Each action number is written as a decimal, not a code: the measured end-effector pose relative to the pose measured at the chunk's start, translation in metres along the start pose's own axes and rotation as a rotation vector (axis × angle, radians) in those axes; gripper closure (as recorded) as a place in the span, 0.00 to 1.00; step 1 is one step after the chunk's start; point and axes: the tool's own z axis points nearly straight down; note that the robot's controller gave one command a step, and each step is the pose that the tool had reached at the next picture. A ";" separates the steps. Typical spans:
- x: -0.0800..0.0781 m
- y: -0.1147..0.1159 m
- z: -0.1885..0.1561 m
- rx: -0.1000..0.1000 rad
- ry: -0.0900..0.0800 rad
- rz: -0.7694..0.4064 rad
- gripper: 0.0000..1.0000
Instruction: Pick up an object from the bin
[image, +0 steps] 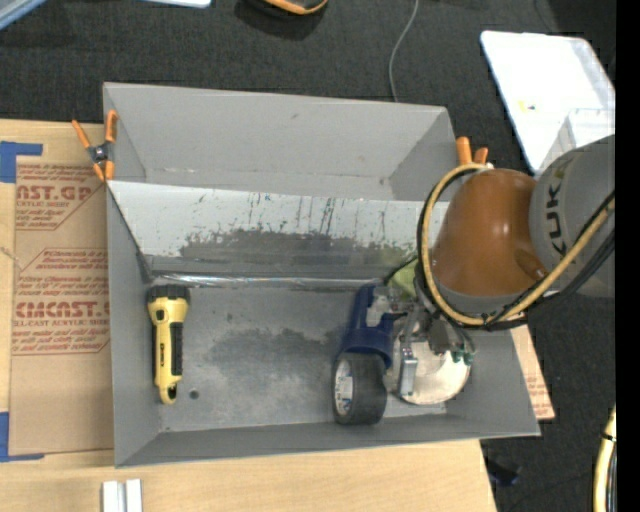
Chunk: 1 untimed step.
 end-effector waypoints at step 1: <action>-0.011 -0.008 0.016 -0.001 -0.005 -0.081 0.00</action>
Offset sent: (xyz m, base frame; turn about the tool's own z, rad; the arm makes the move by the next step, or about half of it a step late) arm 0.0227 -0.0226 -0.0396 -0.1027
